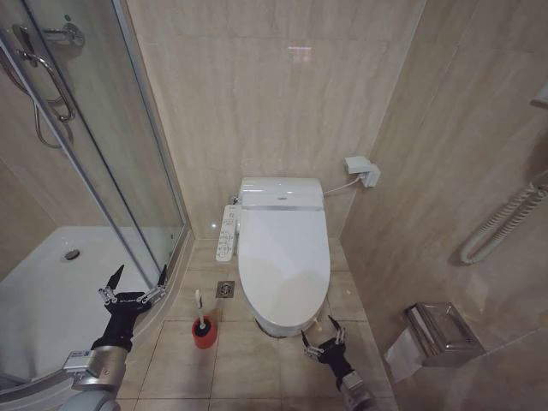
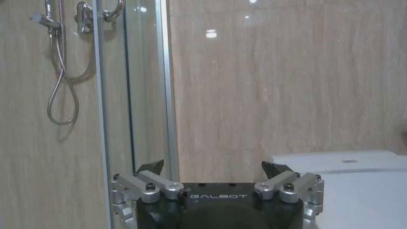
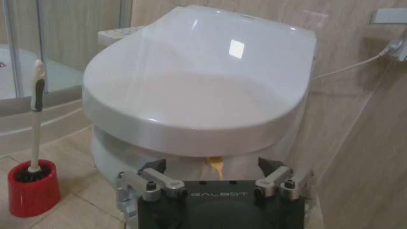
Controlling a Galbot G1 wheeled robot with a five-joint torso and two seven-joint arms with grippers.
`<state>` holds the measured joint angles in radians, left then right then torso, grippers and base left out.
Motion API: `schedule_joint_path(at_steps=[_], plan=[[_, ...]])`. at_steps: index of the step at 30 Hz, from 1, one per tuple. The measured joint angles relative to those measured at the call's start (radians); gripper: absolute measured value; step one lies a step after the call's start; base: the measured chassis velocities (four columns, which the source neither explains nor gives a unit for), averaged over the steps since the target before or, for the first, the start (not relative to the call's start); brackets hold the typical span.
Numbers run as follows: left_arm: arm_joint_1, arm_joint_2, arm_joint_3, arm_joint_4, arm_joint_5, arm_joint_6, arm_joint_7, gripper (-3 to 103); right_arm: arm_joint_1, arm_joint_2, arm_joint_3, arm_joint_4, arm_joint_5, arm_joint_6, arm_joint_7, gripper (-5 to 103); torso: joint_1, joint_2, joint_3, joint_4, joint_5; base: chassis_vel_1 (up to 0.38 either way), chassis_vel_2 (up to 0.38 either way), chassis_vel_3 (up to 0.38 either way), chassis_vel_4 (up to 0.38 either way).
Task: Open the toilet lid, clean the toilet bowl with a toilet brush, close the toilet lid, and flush.
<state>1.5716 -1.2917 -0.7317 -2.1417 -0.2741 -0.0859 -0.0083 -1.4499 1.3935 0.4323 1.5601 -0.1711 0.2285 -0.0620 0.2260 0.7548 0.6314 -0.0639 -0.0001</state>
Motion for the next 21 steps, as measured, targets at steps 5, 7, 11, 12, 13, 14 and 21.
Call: schedule_joint_path(at_steps=[5, 7, 11, 12, 13, 14, 21], plan=[[0.000, 0.000, 0.000, 0.000, 0.000, 0.000, 0.000, 100, 0.008, -0.003, 0.000, -0.015, 0.001, 0.003, -0.001, 88, 0.000, 0.000, 0.000, -0.0001, 0.0000, 0.000, 0.000, 0.000, 0.000], [0.000, 0.000, 0.000, 0.000, 0.000, 0.000, 0.000, 100, 0.009, -0.003, 0.000, -0.017, 0.001, 0.004, -0.001, 88, 0.000, 0.000, 0.000, 0.0000, 0.0000, 0.000, 0.000, 0.000, 0.000], [0.000, 0.000, 0.000, 0.000, 0.000, 0.000, 0.000, 100, 0.013, -0.007, 0.000, -0.020, 0.003, 0.006, -0.001, 61, 0.000, 0.000, 0.000, 0.0000, 0.0000, 0.000, 0.000, 0.000, 0.000], [0.000, 0.000, 0.000, 0.000, 0.000, 0.000, 0.000, 100, 0.014, -0.008, 0.000, -0.020, 0.003, 0.007, -0.001, 61, 0.000, 0.000, 0.000, 0.0000, 0.0000, 0.000, 0.000, 0.000, 0.000], [0.000, 0.000, 0.000, 0.000, 0.000, 0.000, 0.000, 100, 0.015, -0.009, 0.000, -0.021, 0.004, 0.007, -0.001, 61, 0.000, 0.000, 0.000, 0.0000, 0.0000, 0.000, 0.000, 0.000, 0.000], [0.000, 0.000, 0.000, 0.000, 0.000, 0.000, 0.000, 100, 0.015, -0.009, 0.000, -0.021, 0.004, 0.007, -0.001, 61, 0.000, 0.000, 0.000, 0.0000, 0.0000, 0.000, 0.000, 0.000, 0.000], [0.000, 0.000, 0.000, 0.000, 0.000, 0.000, 0.000, 100, 0.023, -0.011, 0.004, -0.035, 0.009, 0.014, 0.000, 34, 0.000, 0.000, 0.000, 0.0000, 0.0000, 0.000, 0.000, 0.000, 0.000]])
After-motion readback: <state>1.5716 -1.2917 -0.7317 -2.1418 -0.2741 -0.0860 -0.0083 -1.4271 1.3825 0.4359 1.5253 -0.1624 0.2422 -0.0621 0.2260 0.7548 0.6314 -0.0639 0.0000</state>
